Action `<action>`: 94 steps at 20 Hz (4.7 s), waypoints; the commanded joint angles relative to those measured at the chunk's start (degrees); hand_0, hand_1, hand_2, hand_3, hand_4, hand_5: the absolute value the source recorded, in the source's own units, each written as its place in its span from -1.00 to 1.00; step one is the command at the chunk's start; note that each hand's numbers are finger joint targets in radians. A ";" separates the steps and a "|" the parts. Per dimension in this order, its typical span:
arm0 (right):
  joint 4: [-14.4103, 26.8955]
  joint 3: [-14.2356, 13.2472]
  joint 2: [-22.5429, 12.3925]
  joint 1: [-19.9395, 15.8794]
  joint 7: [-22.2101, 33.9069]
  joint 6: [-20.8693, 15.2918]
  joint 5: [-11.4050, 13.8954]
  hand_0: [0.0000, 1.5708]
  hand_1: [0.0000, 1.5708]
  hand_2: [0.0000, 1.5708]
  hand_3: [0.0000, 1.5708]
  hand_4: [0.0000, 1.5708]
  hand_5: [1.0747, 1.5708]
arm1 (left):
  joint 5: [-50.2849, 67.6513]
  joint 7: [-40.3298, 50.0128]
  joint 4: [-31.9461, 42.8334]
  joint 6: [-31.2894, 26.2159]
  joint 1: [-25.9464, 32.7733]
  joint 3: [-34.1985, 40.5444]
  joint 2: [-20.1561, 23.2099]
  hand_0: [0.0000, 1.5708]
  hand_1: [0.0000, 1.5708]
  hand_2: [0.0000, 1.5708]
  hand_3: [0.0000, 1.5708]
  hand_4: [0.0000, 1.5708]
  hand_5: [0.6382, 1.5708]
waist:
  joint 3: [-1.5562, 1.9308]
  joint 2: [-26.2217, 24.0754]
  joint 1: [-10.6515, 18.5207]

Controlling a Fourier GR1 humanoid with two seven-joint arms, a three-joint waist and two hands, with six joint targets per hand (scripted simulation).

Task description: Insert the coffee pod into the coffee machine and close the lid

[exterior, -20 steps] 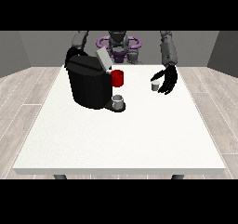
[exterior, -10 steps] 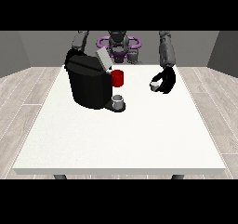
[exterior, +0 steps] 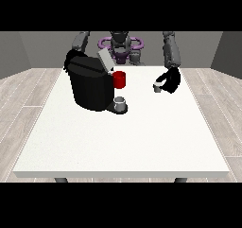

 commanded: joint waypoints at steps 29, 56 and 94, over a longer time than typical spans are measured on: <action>2.90 2.70 0.71 -3.10 -0.42 2.35 0.33 -1.00 -1.00 -1.00 -1.00 -0.35 1.00 | 1.34 13.57 -5.81 -15.52 -25.57 4.84 2.07 0.54 0.54 0.59 0.51 -0.38 1.00 | 0.01 -1.85 -7.27; 0.71 0.62 0.82 -8.08 0.07 -1.17 -0.69 -1.00 -1.00 -1.00 -1.00 -0.36 1.00 | -2.35 12.93 -4.37 -14.00 -31.62 3.52 0.41 0.51 0.51 0.59 0.50 -0.36 1.00 | 0.00 4.72 -8.42; 4.92 -3.48 -1.17 -6.72 -4.80 -0.38 -2.61 -1.00 -1.00 -1.00 -1.00 -0.42 1.00 | -5.77 9.93 -5.06 -14.59 -30.34 1.97 -0.56 0.36 0.36 0.42 0.18 -0.53 1.00 | 0.03 4.77 -5.01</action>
